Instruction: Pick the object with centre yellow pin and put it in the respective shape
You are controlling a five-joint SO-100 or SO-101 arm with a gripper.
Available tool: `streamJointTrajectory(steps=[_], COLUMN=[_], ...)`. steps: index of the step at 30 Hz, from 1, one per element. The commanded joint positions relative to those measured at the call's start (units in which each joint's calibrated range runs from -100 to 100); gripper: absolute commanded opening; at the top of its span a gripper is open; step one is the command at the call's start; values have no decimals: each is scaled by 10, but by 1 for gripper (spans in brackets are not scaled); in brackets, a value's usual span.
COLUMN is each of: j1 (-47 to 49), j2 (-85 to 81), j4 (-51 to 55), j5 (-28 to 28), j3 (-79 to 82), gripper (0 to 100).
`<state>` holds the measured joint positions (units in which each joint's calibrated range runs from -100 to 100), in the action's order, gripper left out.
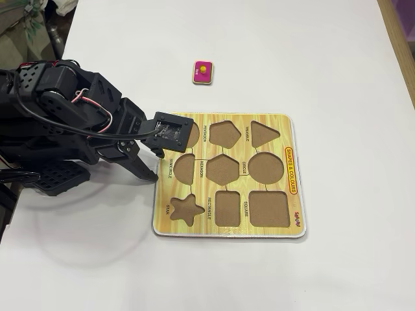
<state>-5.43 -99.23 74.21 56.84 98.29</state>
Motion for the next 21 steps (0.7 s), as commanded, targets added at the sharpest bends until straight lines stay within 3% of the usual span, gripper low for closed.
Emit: streamJointTrajectory(steps=[1,21], j1=[-1,-3], j2=[10,10], j4=[9,9], j5=[-2,0], j3=[3,3], gripper=[16,16])
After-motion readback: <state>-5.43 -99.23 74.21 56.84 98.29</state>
